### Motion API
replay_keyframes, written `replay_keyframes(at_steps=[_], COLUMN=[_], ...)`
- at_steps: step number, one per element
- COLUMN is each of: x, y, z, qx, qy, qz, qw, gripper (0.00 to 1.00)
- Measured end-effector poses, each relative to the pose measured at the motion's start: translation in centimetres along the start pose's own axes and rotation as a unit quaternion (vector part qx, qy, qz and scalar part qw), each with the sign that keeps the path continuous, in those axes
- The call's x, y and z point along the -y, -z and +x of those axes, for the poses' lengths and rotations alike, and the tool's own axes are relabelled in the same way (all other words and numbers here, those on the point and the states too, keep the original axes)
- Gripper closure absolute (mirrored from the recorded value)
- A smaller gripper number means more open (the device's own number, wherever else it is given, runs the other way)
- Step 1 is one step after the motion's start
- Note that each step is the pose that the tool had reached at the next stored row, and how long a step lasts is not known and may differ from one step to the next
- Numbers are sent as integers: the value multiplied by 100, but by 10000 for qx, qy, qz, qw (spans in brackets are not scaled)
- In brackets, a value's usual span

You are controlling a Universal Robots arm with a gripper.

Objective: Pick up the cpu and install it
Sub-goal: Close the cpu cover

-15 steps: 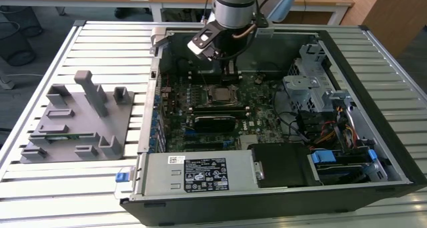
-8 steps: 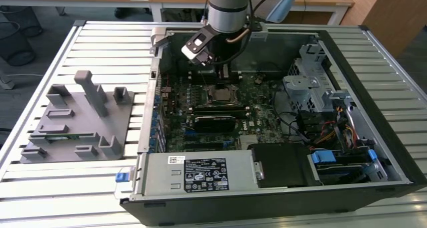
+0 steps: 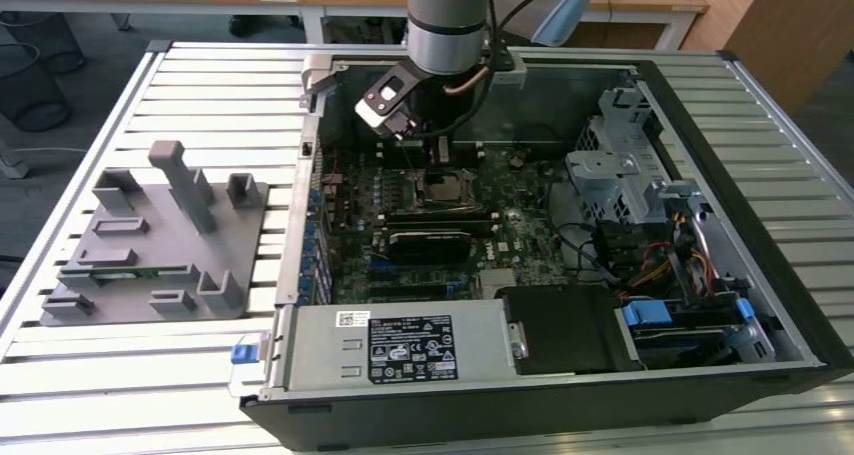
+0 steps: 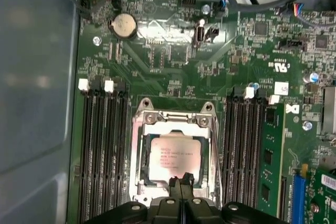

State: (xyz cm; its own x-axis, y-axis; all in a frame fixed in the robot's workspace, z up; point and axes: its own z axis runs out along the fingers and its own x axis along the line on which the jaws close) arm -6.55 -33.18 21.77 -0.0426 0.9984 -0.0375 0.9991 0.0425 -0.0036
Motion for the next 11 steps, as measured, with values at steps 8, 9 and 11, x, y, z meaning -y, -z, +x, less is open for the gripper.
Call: replay_keyframes(at_steps=[8, 9, 11], x=[42, 44, 49], y=[-87, -97, -117], z=[6, 6, 8], qx=[0, 0, 0], qy=[0, 0, 0], qz=[0, 0, 0], qw=[10000, 10000, 10000], gripper=[89, 89, 89])
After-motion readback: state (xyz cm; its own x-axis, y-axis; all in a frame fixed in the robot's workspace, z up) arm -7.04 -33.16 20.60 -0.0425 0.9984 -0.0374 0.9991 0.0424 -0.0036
